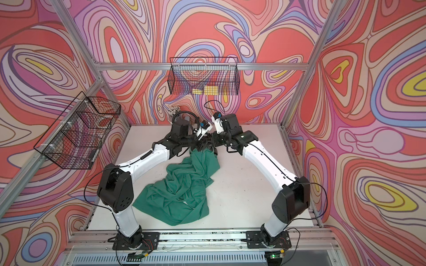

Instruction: Remove the belt from the trousers

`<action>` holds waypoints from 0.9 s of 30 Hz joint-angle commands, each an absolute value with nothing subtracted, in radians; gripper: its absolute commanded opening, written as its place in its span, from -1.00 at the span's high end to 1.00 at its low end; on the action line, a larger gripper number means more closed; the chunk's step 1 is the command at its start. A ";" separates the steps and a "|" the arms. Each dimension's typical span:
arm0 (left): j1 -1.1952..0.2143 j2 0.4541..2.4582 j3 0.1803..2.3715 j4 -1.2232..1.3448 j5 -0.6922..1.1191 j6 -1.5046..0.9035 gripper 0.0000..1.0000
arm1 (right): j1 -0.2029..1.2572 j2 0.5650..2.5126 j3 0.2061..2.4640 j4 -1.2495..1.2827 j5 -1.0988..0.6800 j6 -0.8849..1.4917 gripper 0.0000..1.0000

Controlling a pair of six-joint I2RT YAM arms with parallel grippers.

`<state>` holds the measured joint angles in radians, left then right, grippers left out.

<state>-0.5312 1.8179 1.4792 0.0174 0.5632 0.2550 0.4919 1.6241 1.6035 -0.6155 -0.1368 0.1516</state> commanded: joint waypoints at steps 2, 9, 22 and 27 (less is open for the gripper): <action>-0.525 1.766 1.527 -0.025 0.522 0.209 1.00 | 0.495 1.521 1.578 -0.515 -0.094 0.188 0.57; -0.508 1.757 1.610 -0.036 0.511 0.038 1.00 | 0.493 1.307 1.303 -0.307 0.092 0.251 -0.35; -0.456 1.766 1.859 0.032 0.584 -0.365 1.00 | 0.488 1.482 1.140 -0.118 -0.115 0.313 -0.57; -0.456 1.749 1.921 0.064 0.584 -0.430 1.00 | 0.489 1.621 1.213 -0.092 -0.194 0.318 -0.57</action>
<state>-0.4522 1.8038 1.8690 -0.0296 0.5529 -0.3325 0.4911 1.5883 1.1641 -0.1448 -0.1177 0.3046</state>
